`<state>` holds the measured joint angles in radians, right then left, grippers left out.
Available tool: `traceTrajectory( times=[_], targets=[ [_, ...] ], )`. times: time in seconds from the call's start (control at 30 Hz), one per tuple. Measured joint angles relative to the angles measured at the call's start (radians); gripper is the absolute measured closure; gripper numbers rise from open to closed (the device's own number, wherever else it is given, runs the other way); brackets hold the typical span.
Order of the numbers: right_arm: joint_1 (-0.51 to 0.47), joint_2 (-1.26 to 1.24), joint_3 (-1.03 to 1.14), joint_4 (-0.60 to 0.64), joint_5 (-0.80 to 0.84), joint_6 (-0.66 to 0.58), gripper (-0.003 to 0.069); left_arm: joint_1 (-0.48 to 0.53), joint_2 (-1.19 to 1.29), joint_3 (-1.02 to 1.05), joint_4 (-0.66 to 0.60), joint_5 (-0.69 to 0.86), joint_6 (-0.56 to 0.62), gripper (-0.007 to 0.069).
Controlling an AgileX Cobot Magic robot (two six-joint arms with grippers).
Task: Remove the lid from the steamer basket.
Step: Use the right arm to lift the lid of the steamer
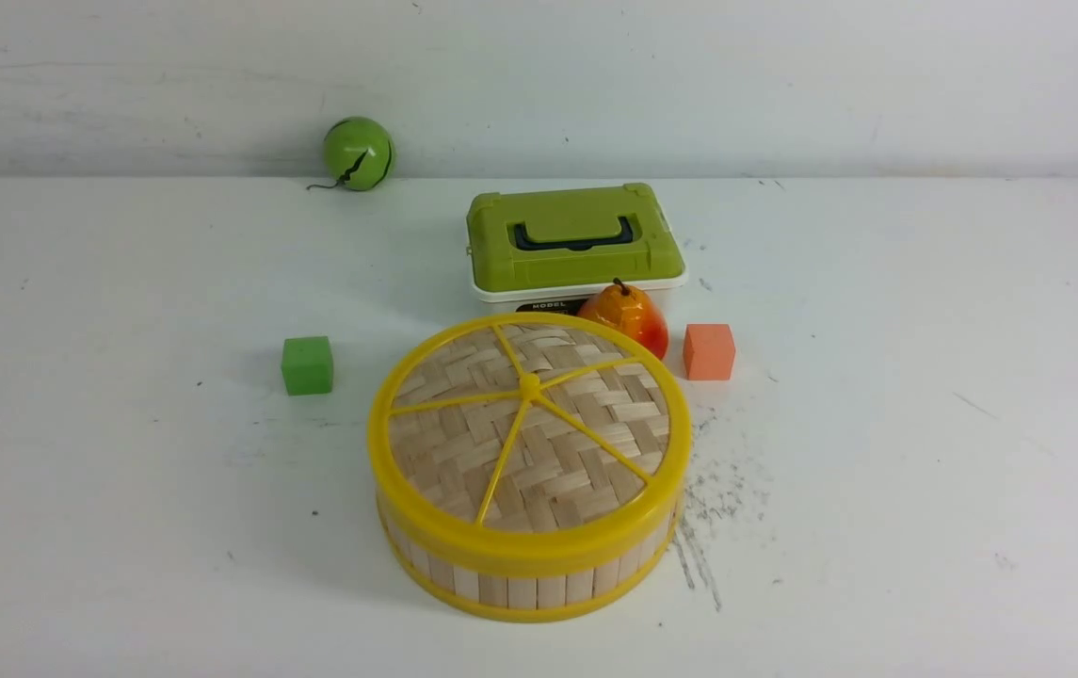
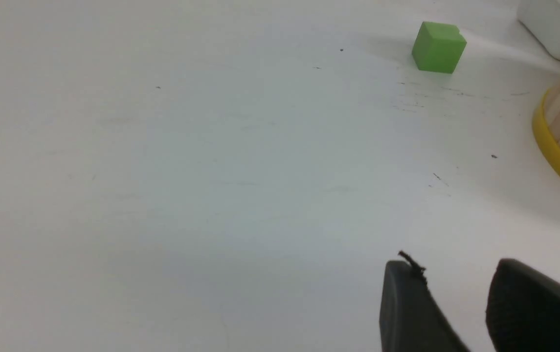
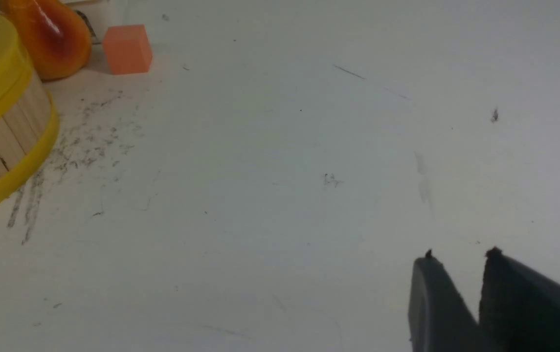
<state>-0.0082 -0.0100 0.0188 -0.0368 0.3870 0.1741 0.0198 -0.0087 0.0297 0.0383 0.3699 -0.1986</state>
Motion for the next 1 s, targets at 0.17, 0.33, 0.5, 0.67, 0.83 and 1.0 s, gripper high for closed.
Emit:
traceTrajectory(
  times=[0.17, 0.33, 0.5, 0.67, 0.83, 1.0],
  targets=[
    [0.000, 0.000, 0.000, 0.000, 0.000, 0.000, 0.0496, 0.000, 0.000, 0.000, 0.000, 0.000, 0.000, 0.0386],
    [0.000, 0.000, 0.000, -0.001, 0.000, 0.000, 0.0491, 0.000, 0.000, 0.000, 0.000, 0.000, 0.000, 0.0386],
    [0.000, 0.000, 0.000, -0.004, 0.000, 0.000, 0.0482, 0.000, 0.000, 0.000, 0.000, 0.000, 0.000, 0.0386],
    [0.000, 0.000, 0.000, -0.004, 0.000, 0.000, 0.0476, 0.000, 0.000, 0.000, 0.000, 0.000, 0.000, 0.0386],
    [0.000, 0.000, 0.000, 0.037, 0.000, 0.005, 0.0464, 0.000, 0.000, 0.000, 0.000, 0.000, 0.000, 0.0386],
    [0.000, 0.000, 0.000, 0.280, 0.000, 0.101, 0.0459, 0.000, 0.000, 0.000, 0.000, 0.000, 0.000, 0.0386]
  ],
)
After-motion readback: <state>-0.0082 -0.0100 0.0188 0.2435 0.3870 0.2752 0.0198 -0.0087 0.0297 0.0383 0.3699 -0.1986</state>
